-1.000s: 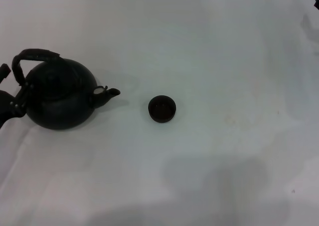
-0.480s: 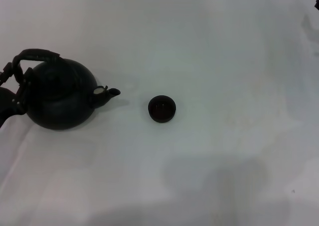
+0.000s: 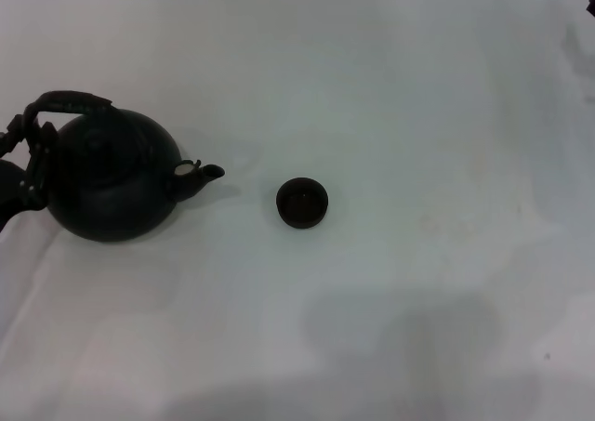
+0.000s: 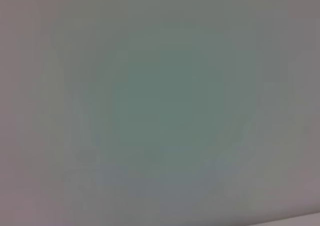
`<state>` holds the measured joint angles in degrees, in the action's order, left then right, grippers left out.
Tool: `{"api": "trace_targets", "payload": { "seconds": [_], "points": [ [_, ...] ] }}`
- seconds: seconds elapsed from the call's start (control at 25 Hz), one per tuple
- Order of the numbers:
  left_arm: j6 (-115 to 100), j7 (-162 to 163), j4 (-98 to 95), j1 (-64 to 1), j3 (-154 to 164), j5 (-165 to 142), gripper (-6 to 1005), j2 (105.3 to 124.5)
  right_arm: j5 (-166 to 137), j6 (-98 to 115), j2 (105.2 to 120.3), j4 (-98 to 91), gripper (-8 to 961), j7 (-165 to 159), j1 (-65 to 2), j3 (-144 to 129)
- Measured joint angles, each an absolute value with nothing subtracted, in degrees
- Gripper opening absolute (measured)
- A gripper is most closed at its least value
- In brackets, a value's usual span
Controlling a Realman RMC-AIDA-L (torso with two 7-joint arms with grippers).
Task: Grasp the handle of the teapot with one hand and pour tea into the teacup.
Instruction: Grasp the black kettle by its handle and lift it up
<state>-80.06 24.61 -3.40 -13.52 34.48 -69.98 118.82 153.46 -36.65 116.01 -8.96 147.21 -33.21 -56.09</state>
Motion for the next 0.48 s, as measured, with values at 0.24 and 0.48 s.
{"api": "trace_targets", "payload": {
  "seconds": [0.24, 0.48],
  "points": [
    [-79.5, 23.1, -3.4, -13.6, 34.5, -69.9, 296, 118.85, 153.5, -36.6, 116.02, -9.0, 856, 147.2, -33.4, -55.7],
    [-79.4, 22.5, -3.2, -14.0, 34.6, -70.1, 174, 118.90, 153.5, -36.6, 116.02, -9.0, 856, 147.2, -33.4, -55.7]
  ]
}}
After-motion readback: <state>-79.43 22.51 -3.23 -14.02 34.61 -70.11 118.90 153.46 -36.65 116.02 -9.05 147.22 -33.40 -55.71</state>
